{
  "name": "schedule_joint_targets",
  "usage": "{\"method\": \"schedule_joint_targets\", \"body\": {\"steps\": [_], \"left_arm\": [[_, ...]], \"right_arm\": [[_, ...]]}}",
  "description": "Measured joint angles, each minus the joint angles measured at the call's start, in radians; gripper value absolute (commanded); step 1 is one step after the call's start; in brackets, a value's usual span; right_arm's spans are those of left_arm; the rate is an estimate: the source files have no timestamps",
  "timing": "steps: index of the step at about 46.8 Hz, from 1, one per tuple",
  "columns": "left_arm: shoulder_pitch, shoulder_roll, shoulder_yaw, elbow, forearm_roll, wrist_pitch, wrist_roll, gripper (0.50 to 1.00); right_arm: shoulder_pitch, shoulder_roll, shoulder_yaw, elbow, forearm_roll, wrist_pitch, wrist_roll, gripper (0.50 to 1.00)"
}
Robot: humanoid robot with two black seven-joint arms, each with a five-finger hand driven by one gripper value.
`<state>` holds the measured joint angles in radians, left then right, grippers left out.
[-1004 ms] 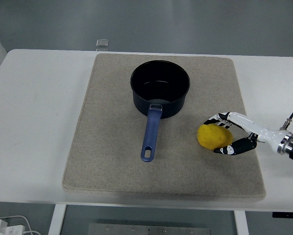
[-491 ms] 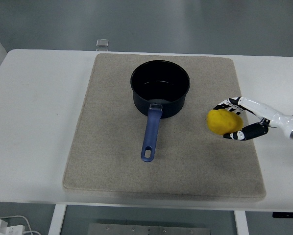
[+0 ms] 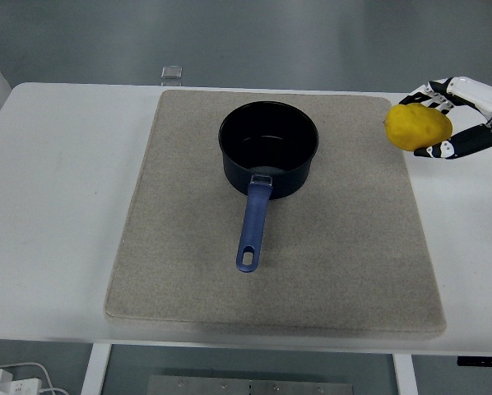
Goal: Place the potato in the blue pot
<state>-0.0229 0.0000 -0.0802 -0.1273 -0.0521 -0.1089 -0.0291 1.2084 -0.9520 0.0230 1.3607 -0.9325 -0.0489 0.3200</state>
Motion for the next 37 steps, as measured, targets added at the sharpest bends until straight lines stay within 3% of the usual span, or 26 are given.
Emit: {"method": "schedule_joint_targets", "body": {"steps": [11,23,37], "left_arm": [[0.0,0.0,0.0,0.0,0.0,0.0,0.0,1.0],[0.0,0.0,0.0,0.0,0.0,0.0,0.0,1.0],[0.0,0.0,0.0,0.0,0.0,0.0,0.0,1.0]], "right_arm": [[0.035,0.03,0.003,-0.001,0.001,0.002,-0.011,0.5],[0.138,0.299,-0.018,-0.092,0.007,0.005,-0.045,0.5],[0.146,0.519,-0.048,-0.29,0.047,0.032,-0.044,0.5]]}}
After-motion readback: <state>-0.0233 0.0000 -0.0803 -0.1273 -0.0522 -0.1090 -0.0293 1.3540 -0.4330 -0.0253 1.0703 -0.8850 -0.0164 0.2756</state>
